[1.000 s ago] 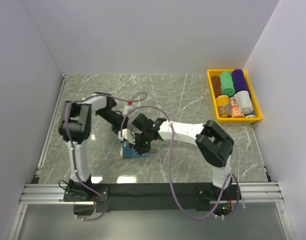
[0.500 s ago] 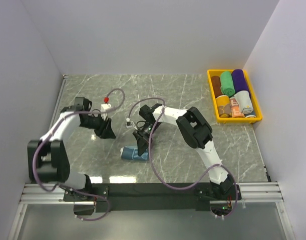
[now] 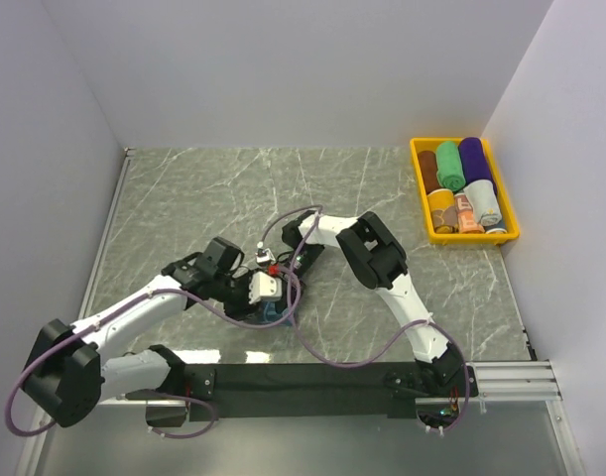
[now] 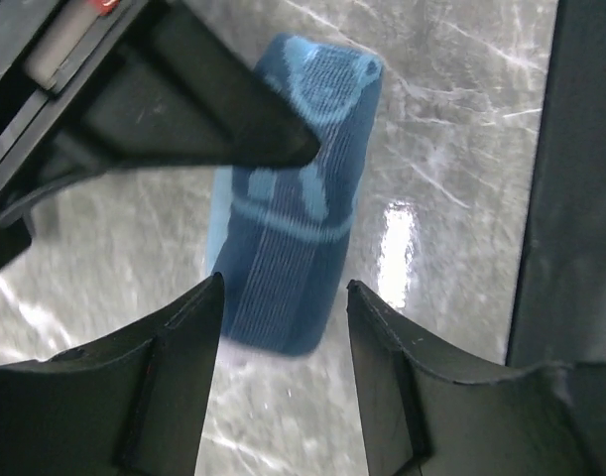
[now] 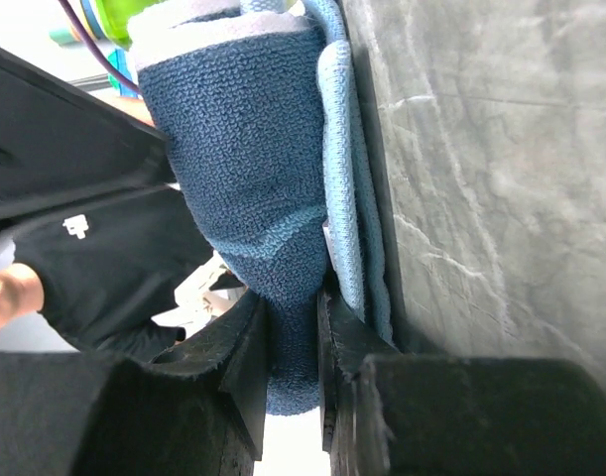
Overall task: Roll the towels
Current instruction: Roll the towel
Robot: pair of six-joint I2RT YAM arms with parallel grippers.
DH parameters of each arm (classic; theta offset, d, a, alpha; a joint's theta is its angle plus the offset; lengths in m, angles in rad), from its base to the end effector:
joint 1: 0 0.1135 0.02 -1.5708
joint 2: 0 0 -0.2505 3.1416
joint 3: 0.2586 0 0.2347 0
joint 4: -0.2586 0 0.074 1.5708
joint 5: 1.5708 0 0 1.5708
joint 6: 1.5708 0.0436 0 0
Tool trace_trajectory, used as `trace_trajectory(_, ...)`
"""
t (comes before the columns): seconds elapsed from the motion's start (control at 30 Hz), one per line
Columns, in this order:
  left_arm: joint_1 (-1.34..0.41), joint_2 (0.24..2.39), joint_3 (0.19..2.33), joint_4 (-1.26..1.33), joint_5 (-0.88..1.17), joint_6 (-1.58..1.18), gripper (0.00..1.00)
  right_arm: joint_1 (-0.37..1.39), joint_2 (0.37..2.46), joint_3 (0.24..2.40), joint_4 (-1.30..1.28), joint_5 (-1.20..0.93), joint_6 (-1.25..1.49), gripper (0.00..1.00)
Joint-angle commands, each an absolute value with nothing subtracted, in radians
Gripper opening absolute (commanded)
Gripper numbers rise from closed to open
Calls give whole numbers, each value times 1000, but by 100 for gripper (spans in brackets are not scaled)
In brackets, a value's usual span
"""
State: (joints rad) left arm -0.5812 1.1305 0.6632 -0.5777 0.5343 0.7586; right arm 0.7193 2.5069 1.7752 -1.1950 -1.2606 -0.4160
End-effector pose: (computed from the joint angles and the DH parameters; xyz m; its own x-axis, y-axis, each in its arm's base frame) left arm 0.1540 -0.1277 0.1950 -0.0527 0.7429 -0.6673 0.9953 0.0936 0.0256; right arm 0.2737 0.2949 0.0733 -0.6646 -0.7460 -0.0420 -0.2406 0.1605 0.9573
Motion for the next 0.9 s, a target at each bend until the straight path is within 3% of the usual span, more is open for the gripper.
trace_trajectory(0.0, -638, 1157, 638, -451, 440, 776, 58, 719, 2566, 1759, -1094, -991, -431, 0)
trace_trajectory(0.13, -699, 1218, 641, -460, 428, 828, 55, 719, 2566, 1762, -1085, -992, -420, 0)
trace_trajectory(0.2, -710, 1282, 643, -462, 422, 828, 48, 716, 2547, 1759, -1077, -988, -411, 0)
trace_trajectory(0.23, -712, 1307, 647, -469, 422, 824, 39, 715, 2536, 1749, -1056, -971, -407, 1)
trace_trajectory(0.27, -713, 1331, 658, -469, 413, 815, 33, 710, 2520, 1744, -1051, -966, -403, 6)
trace_trajectory(0.3, -713, 1371, 661, -468, 404, 801, 28, 707, 2495, 1740, -1049, -965, -400, 20)
trace_trajectory(0.43, -713, 1391, 670, -494, 391, 775, 12, 626, 2410, 1688, -1051, -971, -397, 45)
trace_trajectory(0.67, -704, 1489, 715, -621, 469, 735, 2, 416, 2188, 1622, -1017, -870, -345, 48)
trace_trajectory(0.87, -657, 1601, 817, -689, 558, 689, 1, 183, 1774, 1398, -781, -802, -242, 46)
